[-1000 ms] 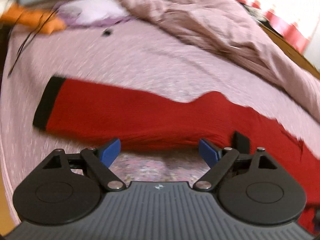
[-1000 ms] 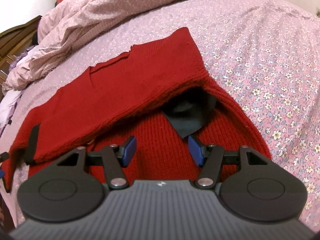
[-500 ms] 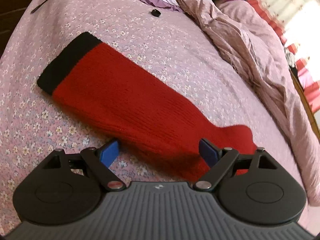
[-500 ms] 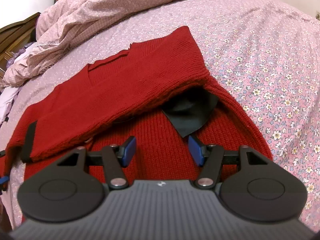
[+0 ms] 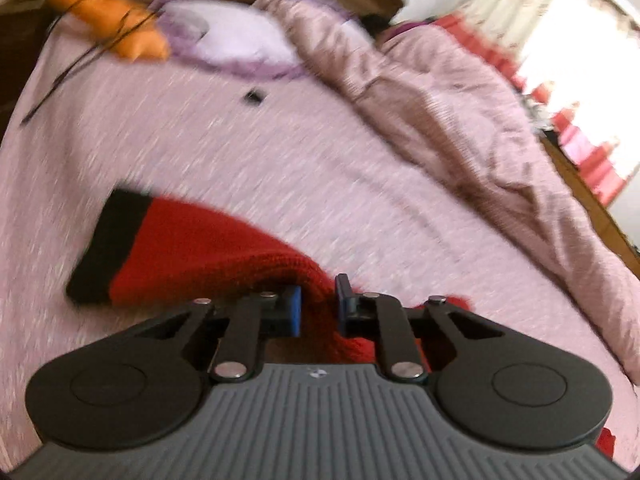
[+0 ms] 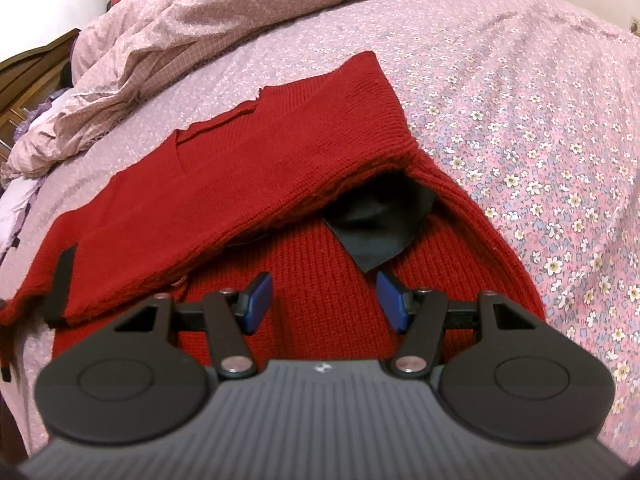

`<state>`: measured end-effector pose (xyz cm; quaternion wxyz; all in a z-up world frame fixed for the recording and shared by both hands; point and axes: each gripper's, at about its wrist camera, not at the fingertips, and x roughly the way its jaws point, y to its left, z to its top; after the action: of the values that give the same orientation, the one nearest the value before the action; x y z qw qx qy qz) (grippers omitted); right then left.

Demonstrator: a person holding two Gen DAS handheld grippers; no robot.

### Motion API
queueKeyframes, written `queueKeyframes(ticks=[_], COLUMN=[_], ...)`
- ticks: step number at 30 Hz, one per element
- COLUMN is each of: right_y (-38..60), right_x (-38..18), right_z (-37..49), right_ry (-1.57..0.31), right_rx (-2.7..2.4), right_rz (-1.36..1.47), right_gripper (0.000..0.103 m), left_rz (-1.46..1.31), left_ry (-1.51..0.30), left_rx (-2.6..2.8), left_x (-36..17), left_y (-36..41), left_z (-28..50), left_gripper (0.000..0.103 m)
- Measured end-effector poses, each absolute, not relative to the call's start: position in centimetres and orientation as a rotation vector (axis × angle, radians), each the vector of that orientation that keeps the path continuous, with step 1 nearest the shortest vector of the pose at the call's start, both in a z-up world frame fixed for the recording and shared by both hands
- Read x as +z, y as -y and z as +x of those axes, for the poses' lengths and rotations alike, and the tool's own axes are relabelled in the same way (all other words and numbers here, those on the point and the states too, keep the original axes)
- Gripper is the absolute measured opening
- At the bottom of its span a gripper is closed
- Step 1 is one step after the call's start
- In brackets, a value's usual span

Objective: Fold small clothes
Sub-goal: 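Fold the held sleeve across the cardigan body and release it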

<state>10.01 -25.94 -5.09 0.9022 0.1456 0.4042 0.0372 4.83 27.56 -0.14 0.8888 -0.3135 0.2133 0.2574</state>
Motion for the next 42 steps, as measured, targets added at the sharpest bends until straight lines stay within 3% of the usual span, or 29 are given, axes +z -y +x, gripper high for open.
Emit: queueKeyframes(ticks=[11, 19, 32, 42], right_y=[26.6, 27.0, 28.2, 28.6], right_x=[-4.2, -3.7, -3.9, -4.5], right_z=[8.7, 8.1, 7.4, 7.3], right_ry=[-0.81, -0.789, -0.777, -0.794], right_rx=[0.102, 0.107, 0.084, 0.08], right_rz=[0.34, 0.344, 0.356, 0.369], right_gripper=[0.06, 0.06, 0.06, 0.06], left_rz=[-0.557, -0.483, -0.33, -0.256], left_ry=[-0.286, -0.268, -0.513, -0.676], left_rx=[0.262, -0.002, -0.216, -0.245], left_x=[7.5, 10.7, 3.9, -1.0], left_y=[-22.1, -13.4, -1.4, 0.5], left_z=[7.9, 10.2, 12.4, 12.9], left_gripper=[0.016, 0.016, 0.016, 0.018])
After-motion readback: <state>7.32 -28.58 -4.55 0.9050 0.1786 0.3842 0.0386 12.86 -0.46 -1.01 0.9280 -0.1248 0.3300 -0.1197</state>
